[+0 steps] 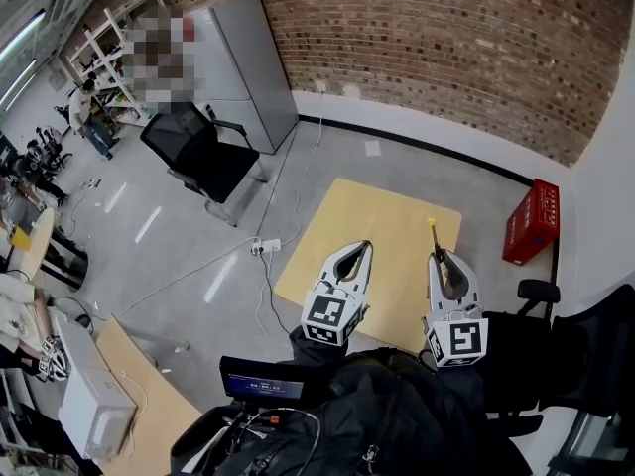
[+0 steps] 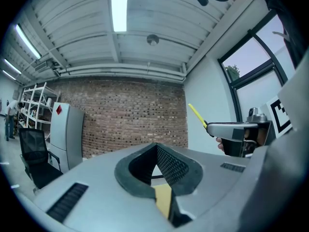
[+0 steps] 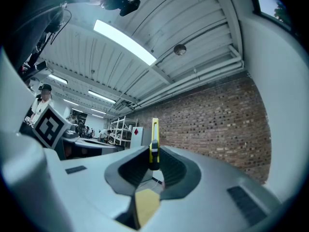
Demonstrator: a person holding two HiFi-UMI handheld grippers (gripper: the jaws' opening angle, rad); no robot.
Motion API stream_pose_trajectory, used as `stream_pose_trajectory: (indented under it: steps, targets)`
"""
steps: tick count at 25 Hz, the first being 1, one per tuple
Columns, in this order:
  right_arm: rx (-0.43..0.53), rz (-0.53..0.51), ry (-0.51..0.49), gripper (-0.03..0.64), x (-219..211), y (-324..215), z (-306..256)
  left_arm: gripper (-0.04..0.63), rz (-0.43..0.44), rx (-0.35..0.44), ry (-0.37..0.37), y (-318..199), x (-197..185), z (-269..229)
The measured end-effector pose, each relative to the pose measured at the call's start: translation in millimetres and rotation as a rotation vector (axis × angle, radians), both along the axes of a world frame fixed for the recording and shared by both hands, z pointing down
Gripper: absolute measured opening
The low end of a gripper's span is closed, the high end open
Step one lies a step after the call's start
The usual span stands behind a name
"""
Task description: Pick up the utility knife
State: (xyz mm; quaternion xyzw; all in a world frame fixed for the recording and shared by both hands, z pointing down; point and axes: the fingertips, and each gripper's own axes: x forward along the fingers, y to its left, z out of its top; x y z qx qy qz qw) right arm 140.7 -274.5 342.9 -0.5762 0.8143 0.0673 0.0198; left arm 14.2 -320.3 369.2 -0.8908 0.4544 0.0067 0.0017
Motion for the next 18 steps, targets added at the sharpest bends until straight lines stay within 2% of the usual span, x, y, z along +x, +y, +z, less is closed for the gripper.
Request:
stream_pose_trajectory:
  steps: [18]
  targets:
    - [-0.005, -0.037, 0.003, 0.067, -12.2, 6.1, 1.6, 0.002, -0.029, -0.004, -0.004, 8.5, -10.6, 0.6]
